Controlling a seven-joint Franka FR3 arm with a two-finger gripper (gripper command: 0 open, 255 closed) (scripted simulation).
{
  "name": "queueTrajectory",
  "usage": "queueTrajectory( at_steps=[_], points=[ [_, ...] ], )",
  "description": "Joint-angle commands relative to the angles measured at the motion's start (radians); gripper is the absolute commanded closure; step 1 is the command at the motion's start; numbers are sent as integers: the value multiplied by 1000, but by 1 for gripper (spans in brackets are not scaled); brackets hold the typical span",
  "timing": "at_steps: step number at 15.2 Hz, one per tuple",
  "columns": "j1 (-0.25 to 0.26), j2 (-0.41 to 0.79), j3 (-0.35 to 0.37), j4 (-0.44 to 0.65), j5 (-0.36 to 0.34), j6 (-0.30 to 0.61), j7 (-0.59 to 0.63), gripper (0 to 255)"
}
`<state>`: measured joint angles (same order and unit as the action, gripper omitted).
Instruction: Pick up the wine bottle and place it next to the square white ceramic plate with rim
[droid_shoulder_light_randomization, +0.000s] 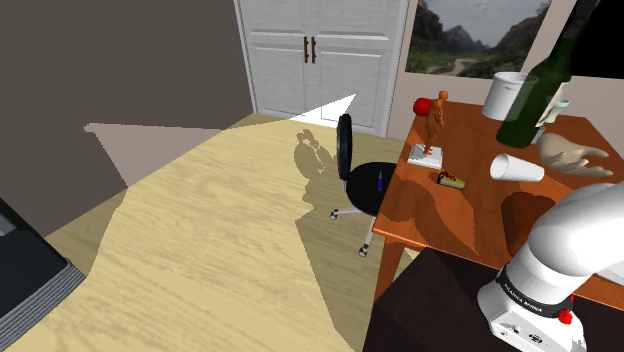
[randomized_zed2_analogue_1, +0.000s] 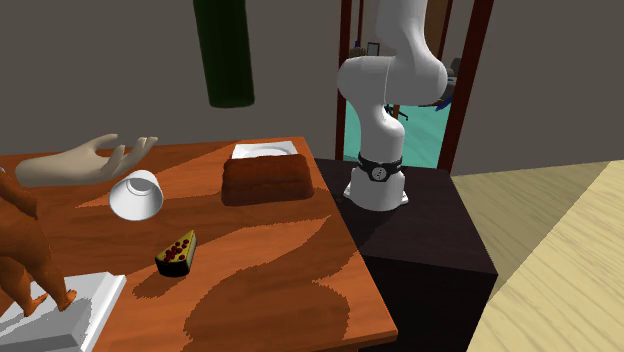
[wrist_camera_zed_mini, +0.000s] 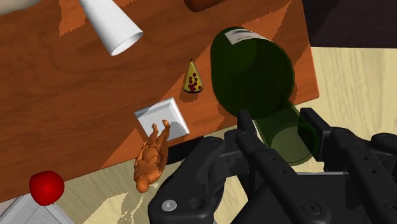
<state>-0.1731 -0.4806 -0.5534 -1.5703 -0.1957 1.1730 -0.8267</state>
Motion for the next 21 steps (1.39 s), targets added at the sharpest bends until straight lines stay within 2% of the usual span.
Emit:
queueTrajectory(
  at_steps=[1,8,13,17,21],
  points=[
    [-11,-22,-33,-34,-24,22,-44,255],
    [-39,-64,-165,-98,-101,83,-197,255],
    [-42,-63,-283,-109,-145,130,-312,255],
    [-24,-45,-398,-96,-170,170,-408,255],
    [22,-14,-542,-64,-184,211,-506,255]
  ],
)
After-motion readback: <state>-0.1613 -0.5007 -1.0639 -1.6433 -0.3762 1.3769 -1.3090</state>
